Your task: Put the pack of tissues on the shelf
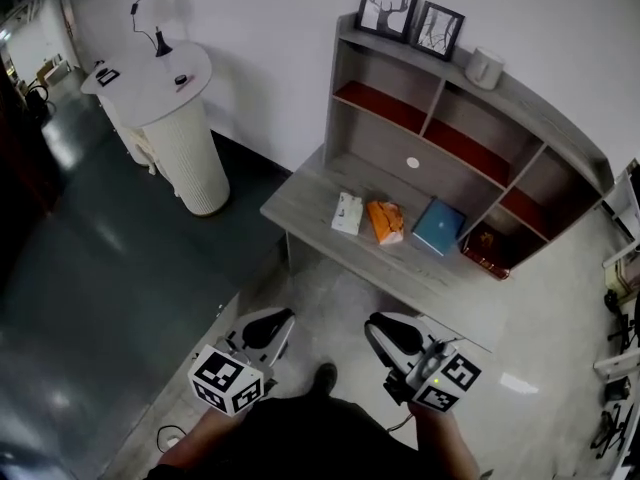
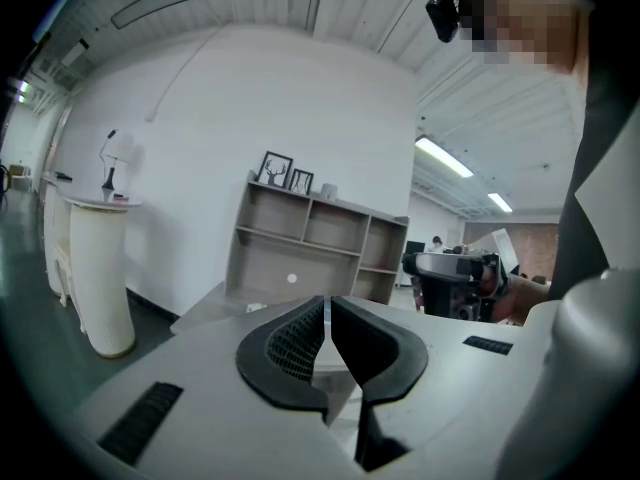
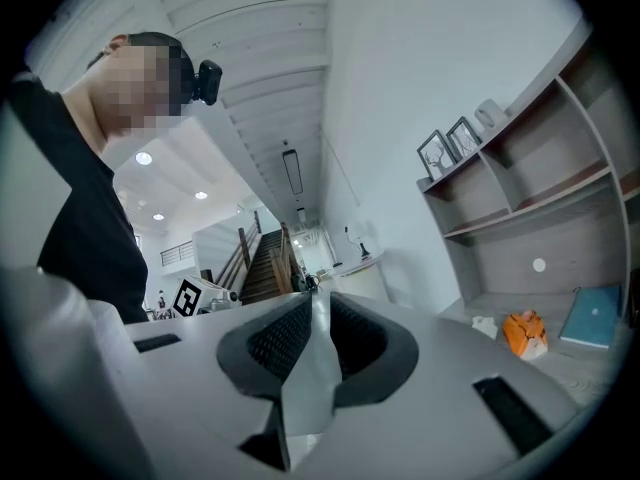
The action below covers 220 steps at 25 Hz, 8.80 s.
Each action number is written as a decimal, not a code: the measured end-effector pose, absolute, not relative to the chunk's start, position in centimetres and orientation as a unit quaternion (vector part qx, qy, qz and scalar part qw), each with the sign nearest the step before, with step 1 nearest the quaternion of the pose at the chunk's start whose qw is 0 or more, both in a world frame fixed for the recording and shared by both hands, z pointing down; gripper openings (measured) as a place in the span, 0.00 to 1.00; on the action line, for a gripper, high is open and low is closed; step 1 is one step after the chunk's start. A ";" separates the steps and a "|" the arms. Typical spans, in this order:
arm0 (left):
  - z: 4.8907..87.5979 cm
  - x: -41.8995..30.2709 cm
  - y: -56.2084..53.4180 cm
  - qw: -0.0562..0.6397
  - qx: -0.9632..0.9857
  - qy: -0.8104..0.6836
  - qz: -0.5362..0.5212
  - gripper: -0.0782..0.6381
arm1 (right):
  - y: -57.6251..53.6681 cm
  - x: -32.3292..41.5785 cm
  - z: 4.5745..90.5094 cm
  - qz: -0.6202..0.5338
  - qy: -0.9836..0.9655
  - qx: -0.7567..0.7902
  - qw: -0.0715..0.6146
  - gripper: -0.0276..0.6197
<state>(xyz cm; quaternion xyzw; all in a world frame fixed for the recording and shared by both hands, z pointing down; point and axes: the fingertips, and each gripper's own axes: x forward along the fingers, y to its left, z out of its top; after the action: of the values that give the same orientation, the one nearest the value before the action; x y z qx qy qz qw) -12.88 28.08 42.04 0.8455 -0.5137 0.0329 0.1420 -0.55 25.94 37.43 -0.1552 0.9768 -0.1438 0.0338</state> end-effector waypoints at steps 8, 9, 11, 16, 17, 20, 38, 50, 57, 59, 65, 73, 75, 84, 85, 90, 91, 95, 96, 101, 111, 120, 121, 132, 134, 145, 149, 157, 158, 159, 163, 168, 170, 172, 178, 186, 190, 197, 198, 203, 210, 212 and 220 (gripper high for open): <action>42.2 -12.3 22.0 0.139 0.845 -0.515 0.036 0.15 | 19.3 0.6 38.0 -0.149 0.973 -0.172 0.031 0.08; 42.1 -12.5 21.2 0.138 0.845 -0.516 0.035 0.15 | 18.7 0.4 38.0 -0.148 0.974 -0.172 0.028 0.08; 42.1 -13.1 19.7 0.136 0.845 -0.517 0.034 0.15 | 17.3 -0.2 38.0 -0.146 0.974 -0.172 0.023 0.08; 42.3 -14.9 15.1 0.125 0.849 -0.512 0.033 0.15 | 13.2 -2.7 38.8 -0.142 0.974 -0.174 0.005 0.08; 42.4 -15.5 13.9 0.125 0.851 -0.510 0.032 0.15 | 12.2 -3.4 39.1 -0.140 0.975 -0.175 0.001 0.08; 42.6 -17.1 9.9 0.125 0.858 -0.498 0.032 0.15 | 8.6 -5.4 39.4 -0.135 0.974 -0.182 -0.006 0.08; 41.1 -25.6 -8.5 0.100 0.906 -0.408 0.049 0.15 | -7.5 -14.1 40.8 -0.142 0.946 -0.290 -0.034 0.25; 45.6 -22.0 -12.8 0.152 0.909 -0.383 0.061 0.15 | -10.8 -12.5 51.0 -0.179 0.927 -0.306 -0.125 0.35; 49.8 -20.0 -13.9 0.185 0.903 -0.379 0.083 0.15 | -11.6 -11.6 56.7 -0.205 0.915 -0.310 -0.157 0.37; 50.8 -19.6 -14.2 0.193 0.901 -0.378 0.089 0.15 | -12.0 -11.3 58.6 -0.207 0.911 -0.315 -0.170 0.38; 52.3 -18.8 -14.7 0.198 0.902 -0.369 0.105 0.15 | -12.7 -10.9 64.8 -0.215 0.899 -0.308 -0.224 0.38; 53.8 -19.2 -14.5 0.208 0.899 -0.363 0.125 0.15 | -12.7 -11.0 70.8 -0.214 0.873 -0.309 -0.311 0.38; 53.9 -19.5 -14.3 0.211 0.897 -0.366 0.126 0.15 | -12.6 -10.7 72.2 -0.196 0.861 -0.312 -0.350 0.38; 51.8 -20.9 -15.1 0.200 0.897 -0.381 0.098 0.15 | -13.5 -9.8 72.0 -0.201 0.847 -0.330 -0.365 0.13; 51.5 -21.0 -15.2 0.199 0.897 -0.382 0.094 0.15 | -13.5 -9.8 71.5 -0.199 0.849 -0.328 -0.364 0.12; 49.6 -21.7 -15.3 0.189 0.901 -0.384 0.075 0.15 | -13.4 -10.0 68.8 -0.186 0.855 -0.324 -0.360 0.10; 49.3 -21.8 -15.4 0.186 0.901 -0.385 0.071 0.15 | -13.5 -10.0 68.2 -0.185 0.855 -0.328 -0.357 0.10; 47.9 -22.2 -15.4 0.181 0.904 -0.384 0.050 0.15 | -13.6 -9.9 66.0 -0.178 0.856 -0.343 -0.343 0.09; 47.6 -22.2 -15.4 0.179 0.906 -0.382 0.046 0.15 | -13.5 -9.9 65.4 -0.175 0.856 -0.347 -0.340 0.09; 46.5 -22.2 -14.7 0.169 0.914 -0.367 0.031 0.15 | -13.4 -10.0 62.4 -0.159 0.859 -0.366 -0.321 0.08; 46.5 -22.9 -14.0 0.170 0.915 -0.365 0.021 0.15 | -13.0 -9.8 53.9 -0.117 0.873 -0.400 -0.254 0.08; 44.8 -19.8 -14.5 0.151 0.916 -0.370 0.016 0.15 | -13.4 -6.8 46.5 -0.078 0.899 -0.392 -0.181 0.08; 44.7 -19.0 -14.7 0.149 0.916 -0.372 0.015 0.15 | -13.4 -6.0 45.8 -0.073 0.901 -0.390 -0.175 0.08; 43.4 -7.6 -15.6 0.145 0.901 -0.408 0.015 0.15 | -12.7 5.8 39.3 -0.014 0.928 -0.350 -0.126 0.08; 43.1 -5.5 -15.3 0.143 0.900 -0.411 0.016 0.15 | -12.4 8.2 38.8 -0.008 0.930 -0.347 -0.123 0.08; 42.8 6.7 -13.7 0.135 0.910 -0.391 0.025 0.15 | -9.7 21.5 39.0 -0.008 0.919 -0.377 -0.119 0.08; 42.3 10.2 -13.2 0.127 0.922 -0.365 0.035 0.15 | -8.7 25.7 39.0 -0.009 0.909 -0.402 -0.109 0.08; 41.0 14.1 -13.4 0.104 0.936 -0.333 0.045 0.15 | -8.1 33.3 40.2 -0.027 0.871 -0.477 -0.116 0.08; 40.9 14.5 -13.4 0.103 0.937 -0.330 0.044 0.15 | -8.2 34.1 40.4 -0.028 0.866 -0.485 -0.117 0.08; 40.8 14.7 -13.3 0.102 0.938 -0.328 0.043 0.15 | -8.4 34.8 40.5 -0.029 0.862 -0.493 -0.116 0.08; 41.1 15.1 -13.4 0.108 0.937 -0.328 0.044 0.15 | -9.5 36.9 41.0 -0.025 0.850 -0.514 -0.113 0.08; 41.1 15.3 -13.4 0.108 0.937 -0.329 0.049 0.15 | -10.7 39.4 40.8 -0.030 0.832 -0.541 -0.115 0.08; 41.1 15.1 -13.4 0.108 0.936 -0.331 0.051 0.15 | -11.0 40.1 40.4 -0.027 0.829 -0.548 -0.113 0.08; 41.1 14.9 -13.5 0.108 0.935 -0.334 0.053 0.15 | -11.3 40.7 39.8 -0.021 0.827 -0.552 -0.108 0.07; 41.1 14.6 -13.5 0.108 0.934 -0.338 0.053 0.15 | -12.8 42.1 38.9 -0.012 0.815 -0.571 -0.097 0.07; 41.5 14.2 -13.6 0.115 0.930 -0.343 0.060 0.15 | -18.2 42.5 42.7 -0.047 0.792 -0.601 -0.095 0.08; 41.9 13.5 -13.7 0.122 0.926 -0.351 0.064 0.15 | -19.6 42.0 44.4 -0.079 0.787 -0.605 -0.094 0.08; 42.3 12.5 -13.5 0.131 0.921 -0.359 0.071 0.15 | -19.7 41.4 44.7 -0.084 0.790 -0.600 -0.094 0.08; 42.4 12.4 -13.4 0.131 0.921 -0.359 0.072 0.15 | -19.6 41.4 44.6 -0.083 0.791 -0.600 -0.091 0.09; 42.4 12.1 -13.3 0.132 0.922 -0.357 0.071 0.15 | -18.2 41.9 43.8 -0.075 0.788 -0.605 -0.081 0.18; 41.5 11.1 -13.8 0.119 0.932 -0.336 0.060 0.15 | -15.1 39.4 39.8 -0.012 0.782 -0.618 -0.076 0.20; 41.2 10.4 -13.9 0.115 0.936 -0.328 0.058 0.14 | -14.3 37.5 38.7 0.003 0.788 -0.612 -0.071 0.20; 40.7 7.0 -14.3 0.098 0.943 -0.312 0.060 0.13 | -13.1 28.8 35.8 0.017 0.823 -0.567 -0.033 0.20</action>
<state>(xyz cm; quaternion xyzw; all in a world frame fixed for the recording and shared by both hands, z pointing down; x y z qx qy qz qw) 7.02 -14.29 40.67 0.9429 -0.3124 0.0604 0.0983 28.85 -13.14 35.79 -0.5670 0.8229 0.0169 -0.0325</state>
